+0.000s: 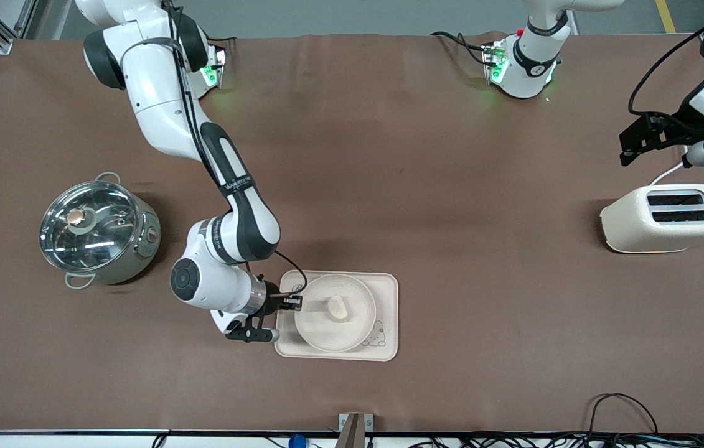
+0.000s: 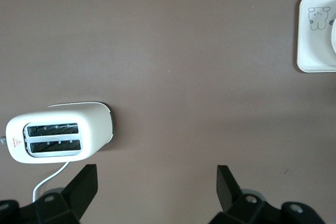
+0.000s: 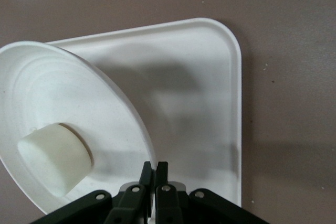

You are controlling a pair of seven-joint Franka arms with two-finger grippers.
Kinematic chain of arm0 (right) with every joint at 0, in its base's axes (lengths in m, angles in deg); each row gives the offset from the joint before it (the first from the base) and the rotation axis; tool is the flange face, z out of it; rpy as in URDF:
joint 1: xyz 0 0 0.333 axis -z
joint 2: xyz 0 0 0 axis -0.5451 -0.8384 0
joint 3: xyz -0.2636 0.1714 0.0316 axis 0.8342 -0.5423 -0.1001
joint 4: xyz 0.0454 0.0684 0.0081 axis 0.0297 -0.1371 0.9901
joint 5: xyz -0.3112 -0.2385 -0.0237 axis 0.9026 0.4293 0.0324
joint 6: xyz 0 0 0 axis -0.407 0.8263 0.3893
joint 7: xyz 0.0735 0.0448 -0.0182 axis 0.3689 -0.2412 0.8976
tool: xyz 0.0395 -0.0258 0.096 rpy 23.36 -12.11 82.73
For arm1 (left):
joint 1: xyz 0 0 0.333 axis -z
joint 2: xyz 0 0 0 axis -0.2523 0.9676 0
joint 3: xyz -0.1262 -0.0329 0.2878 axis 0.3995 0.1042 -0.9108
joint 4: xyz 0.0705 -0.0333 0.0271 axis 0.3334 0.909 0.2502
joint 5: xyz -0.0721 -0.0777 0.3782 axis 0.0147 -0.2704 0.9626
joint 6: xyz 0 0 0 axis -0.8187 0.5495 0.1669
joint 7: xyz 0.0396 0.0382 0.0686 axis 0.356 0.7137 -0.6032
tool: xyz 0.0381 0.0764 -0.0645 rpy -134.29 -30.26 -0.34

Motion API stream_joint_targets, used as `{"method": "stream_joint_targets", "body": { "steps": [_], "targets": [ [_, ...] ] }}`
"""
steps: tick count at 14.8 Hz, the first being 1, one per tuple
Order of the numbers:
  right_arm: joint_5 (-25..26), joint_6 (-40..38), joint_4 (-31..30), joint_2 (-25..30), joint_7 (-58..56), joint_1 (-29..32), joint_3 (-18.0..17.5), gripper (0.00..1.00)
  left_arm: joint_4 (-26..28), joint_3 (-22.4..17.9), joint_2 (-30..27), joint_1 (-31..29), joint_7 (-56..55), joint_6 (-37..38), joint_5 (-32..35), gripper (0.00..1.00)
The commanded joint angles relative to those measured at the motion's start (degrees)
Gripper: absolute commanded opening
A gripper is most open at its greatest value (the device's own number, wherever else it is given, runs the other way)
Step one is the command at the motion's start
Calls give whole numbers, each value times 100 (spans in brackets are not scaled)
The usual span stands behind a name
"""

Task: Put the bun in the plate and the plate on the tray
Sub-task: 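Lift the plate with the right gripper and lower it onto the tray, then open the right gripper to release the plate on the tray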

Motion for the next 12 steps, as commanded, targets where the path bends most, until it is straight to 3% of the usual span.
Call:
{"method": "stream_joint_targets", "body": {
  "steps": [1,5,6,7,8,9,10,12],
  "targets": [
    [-21,70,170,-145,74,120,-169,3,-148,-36,52,-7,73,123,-109,100],
    [49,26,108,-128,-48,93,-160,12,-148,-36,52,-24,47,123,-109,100],
    [49,8,108,-119,-75,119,-160,21,-148,-36,61,-24,38,123,-109,100],
    [75,0,108,-102,-84,128,-152,36,-148,-36,52,-16,29,123,-109,100],
    [214,-1,108,-49,-84,128,-143,61,-148,-36,52,-15,38,123,-109,100],
    [477,-1,108,21,-84,128,-143,95,-148,-36,52,-24,38,123,-109,100],
    [828,-9,108,108,-84,128,-143,100,-148,-36,52,-24,38,123,-109,100],
    [1313,-62,108,275,-93,137,-143,100,-148,-36,52,-24,38,123,-109,100]
  ]
}}
